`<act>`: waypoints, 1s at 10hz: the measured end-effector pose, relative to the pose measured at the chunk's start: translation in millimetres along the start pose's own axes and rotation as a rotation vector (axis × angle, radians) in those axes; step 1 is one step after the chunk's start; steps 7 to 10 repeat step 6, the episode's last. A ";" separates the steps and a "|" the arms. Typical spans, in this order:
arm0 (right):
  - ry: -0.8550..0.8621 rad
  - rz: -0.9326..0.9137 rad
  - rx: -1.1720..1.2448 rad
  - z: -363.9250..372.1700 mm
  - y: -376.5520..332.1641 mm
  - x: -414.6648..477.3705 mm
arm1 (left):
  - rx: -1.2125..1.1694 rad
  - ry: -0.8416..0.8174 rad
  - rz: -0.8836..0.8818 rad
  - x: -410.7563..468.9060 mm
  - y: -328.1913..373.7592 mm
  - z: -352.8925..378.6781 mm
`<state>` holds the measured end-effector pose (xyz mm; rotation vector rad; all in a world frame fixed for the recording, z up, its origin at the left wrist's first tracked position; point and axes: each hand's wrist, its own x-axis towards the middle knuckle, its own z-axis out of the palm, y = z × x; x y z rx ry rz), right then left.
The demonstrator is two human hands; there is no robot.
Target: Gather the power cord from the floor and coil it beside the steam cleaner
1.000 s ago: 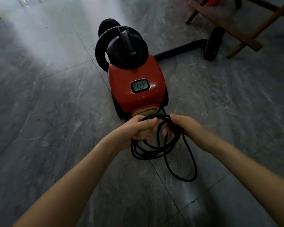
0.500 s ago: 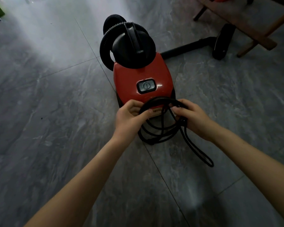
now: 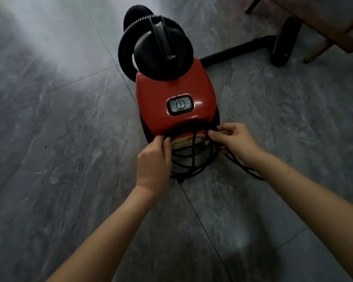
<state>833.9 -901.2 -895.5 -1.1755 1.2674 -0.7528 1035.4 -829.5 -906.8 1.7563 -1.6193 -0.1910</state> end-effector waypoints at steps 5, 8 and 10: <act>0.199 -0.114 -0.138 17.9 49.4 -14.6 | -0.480 -0.113 -0.530 -21.0 -18.5 19.0; 0.199 -0.063 -0.037 23.0 33.3 -36.3 | -0.308 -0.353 -0.623 -17.8 -25.2 9.5; 0.199 -0.063 -0.037 23.0 33.3 -36.3 | -0.308 -0.353 -0.623 -17.8 -25.2 9.5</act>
